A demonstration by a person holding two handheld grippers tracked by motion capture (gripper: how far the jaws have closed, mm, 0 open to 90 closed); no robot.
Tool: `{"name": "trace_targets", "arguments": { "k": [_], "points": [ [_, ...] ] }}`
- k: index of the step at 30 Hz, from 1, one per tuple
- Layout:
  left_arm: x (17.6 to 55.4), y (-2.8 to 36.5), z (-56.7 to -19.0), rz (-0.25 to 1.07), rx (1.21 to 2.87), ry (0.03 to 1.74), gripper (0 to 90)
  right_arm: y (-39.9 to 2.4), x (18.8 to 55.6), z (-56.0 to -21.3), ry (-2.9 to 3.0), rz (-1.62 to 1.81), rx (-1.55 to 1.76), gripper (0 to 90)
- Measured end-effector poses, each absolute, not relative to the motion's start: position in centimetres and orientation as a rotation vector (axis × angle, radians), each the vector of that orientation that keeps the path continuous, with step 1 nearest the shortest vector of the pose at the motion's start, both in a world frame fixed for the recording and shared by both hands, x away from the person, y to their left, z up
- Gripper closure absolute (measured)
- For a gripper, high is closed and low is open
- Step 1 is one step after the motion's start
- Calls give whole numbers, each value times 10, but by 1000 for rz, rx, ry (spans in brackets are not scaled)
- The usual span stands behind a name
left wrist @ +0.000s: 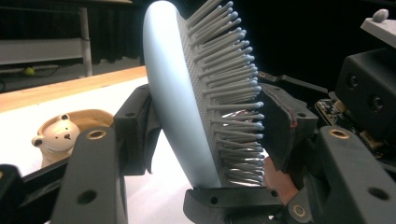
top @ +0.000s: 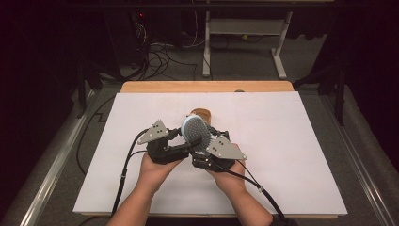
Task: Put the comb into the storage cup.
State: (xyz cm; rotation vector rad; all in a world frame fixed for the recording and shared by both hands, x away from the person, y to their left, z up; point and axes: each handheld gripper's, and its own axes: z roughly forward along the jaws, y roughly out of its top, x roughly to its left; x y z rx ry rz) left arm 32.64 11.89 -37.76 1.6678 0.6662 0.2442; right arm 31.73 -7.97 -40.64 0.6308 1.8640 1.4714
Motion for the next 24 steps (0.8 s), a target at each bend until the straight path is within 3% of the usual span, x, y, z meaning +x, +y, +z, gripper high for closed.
{"name": "trace_targets", "arguments": {
  "k": [3,24],
  "points": [
    [323,117,-378,290,1676,662,429,-80,317,-407,1869,1466,626,206],
    [323,116,-375,273,1648,712,557,-78,316,-408,1851,1425,631,203]
  ]
}}
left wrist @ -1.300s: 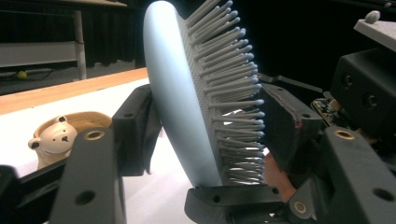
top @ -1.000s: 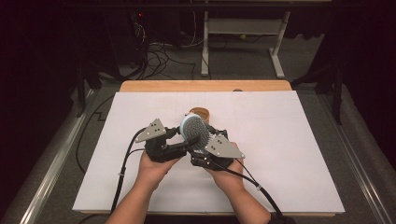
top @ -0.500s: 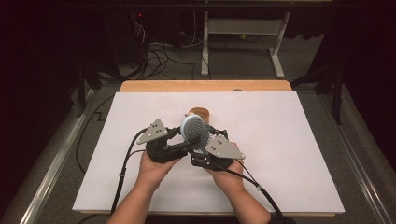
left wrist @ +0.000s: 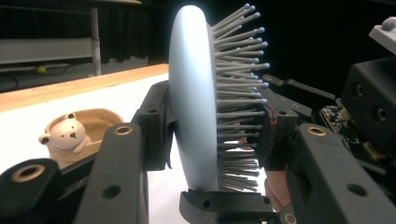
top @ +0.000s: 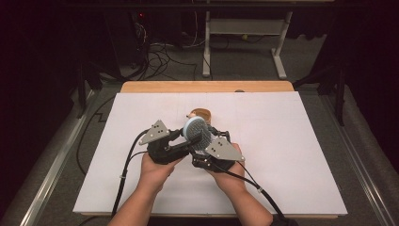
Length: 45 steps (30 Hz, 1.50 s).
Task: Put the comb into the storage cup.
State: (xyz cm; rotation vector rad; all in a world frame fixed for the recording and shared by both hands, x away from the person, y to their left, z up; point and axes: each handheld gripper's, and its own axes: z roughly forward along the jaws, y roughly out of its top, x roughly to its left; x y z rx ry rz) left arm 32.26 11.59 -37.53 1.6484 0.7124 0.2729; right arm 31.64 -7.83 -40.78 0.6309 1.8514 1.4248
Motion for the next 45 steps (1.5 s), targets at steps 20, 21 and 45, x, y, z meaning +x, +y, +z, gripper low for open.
{"name": "trace_targets", "arguments": {
  "k": [20,21,45],
  "points": [
    [318,113,-369,326,1649,712,593,-81,322,-406,1891,1428,644,110],
    [318,112,-369,334,1650,712,592,-81,323,-406,1898,1431,655,59],
    [319,130,-372,471,1570,722,593,-130,313,-413,1854,1434,724,3]
  ]
}}
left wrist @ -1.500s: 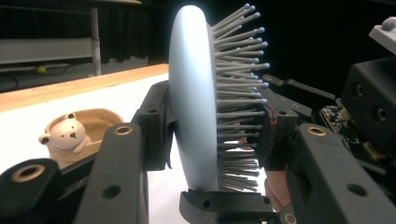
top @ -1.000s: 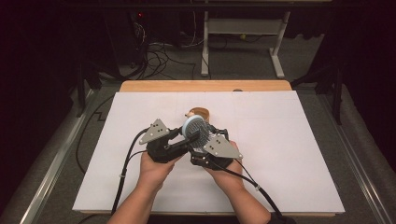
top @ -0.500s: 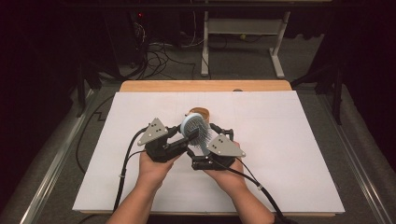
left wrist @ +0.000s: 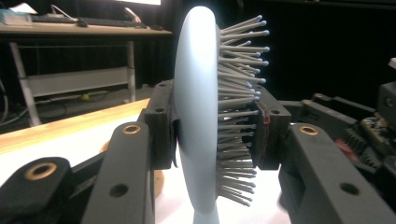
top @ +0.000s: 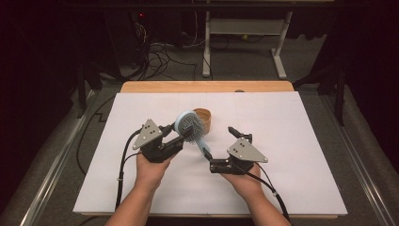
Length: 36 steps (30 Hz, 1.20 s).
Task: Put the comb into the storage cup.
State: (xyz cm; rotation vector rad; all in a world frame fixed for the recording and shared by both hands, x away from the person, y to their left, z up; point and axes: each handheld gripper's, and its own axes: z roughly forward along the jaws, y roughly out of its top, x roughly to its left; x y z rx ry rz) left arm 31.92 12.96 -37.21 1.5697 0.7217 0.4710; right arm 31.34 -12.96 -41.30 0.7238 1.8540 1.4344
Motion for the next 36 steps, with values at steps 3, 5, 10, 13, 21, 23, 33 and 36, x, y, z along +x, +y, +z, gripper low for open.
{"name": "trace_targets", "arguments": {
  "k": [3,5,10,13,21,23,33,36],
  "points": [
    [319,133,-373,488,1564,726,593,-143,313,-415,1853,1418,745,3],
    [319,135,-374,494,1557,728,593,-153,314,-418,1848,1406,770,3],
    [319,144,-377,527,1543,733,593,-177,315,-425,1836,1370,822,3],
    [319,149,-377,546,1526,739,593,-191,313,-427,1825,1347,841,3],
    [319,158,-374,585,1491,748,594,-226,307,-429,1787,1295,892,3],
    [319,159,-373,591,1487,745,594,-233,305,-429,1780,1279,898,3],
    [326,153,-362,598,1474,725,594,-249,301,-441,1762,1253,938,3],
    [329,150,-357,599,1475,717,594,-250,301,-442,1761,1256,941,3]
  ]
}}
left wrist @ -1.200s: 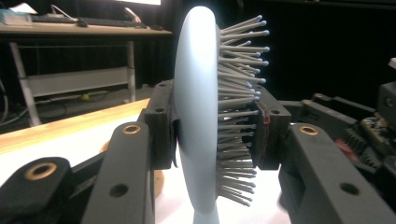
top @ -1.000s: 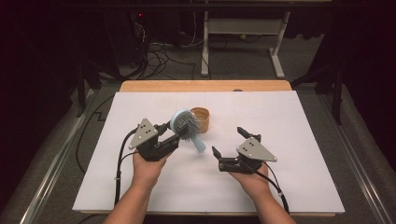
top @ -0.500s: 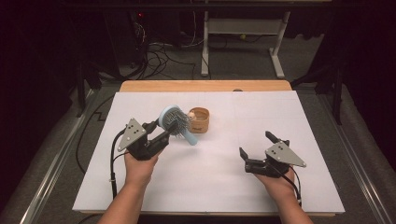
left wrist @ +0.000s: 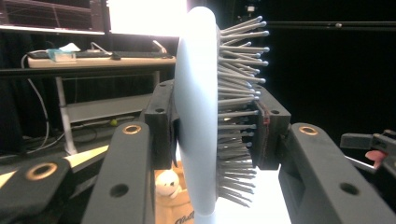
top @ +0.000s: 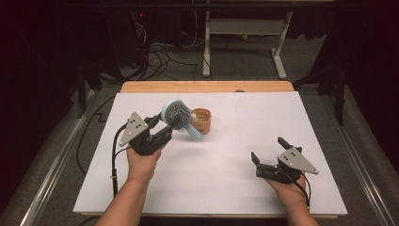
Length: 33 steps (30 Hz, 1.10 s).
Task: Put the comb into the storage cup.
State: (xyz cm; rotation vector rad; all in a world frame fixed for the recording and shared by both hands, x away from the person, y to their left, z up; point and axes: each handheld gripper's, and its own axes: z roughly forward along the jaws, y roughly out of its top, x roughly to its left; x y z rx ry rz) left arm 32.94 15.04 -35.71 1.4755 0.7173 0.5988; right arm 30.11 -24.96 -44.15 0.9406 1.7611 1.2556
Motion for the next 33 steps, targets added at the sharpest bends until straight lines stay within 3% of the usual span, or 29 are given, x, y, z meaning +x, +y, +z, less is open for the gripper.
{"name": "trace_targets", "arguments": {
  "k": [16,33],
  "points": [
    [341,140,-334,622,1439,688,595,-252,301,-442,1747,1263,946,3],
    [362,133,-334,623,1440,711,593,-252,300,-441,1747,1270,943,3]
  ]
}}
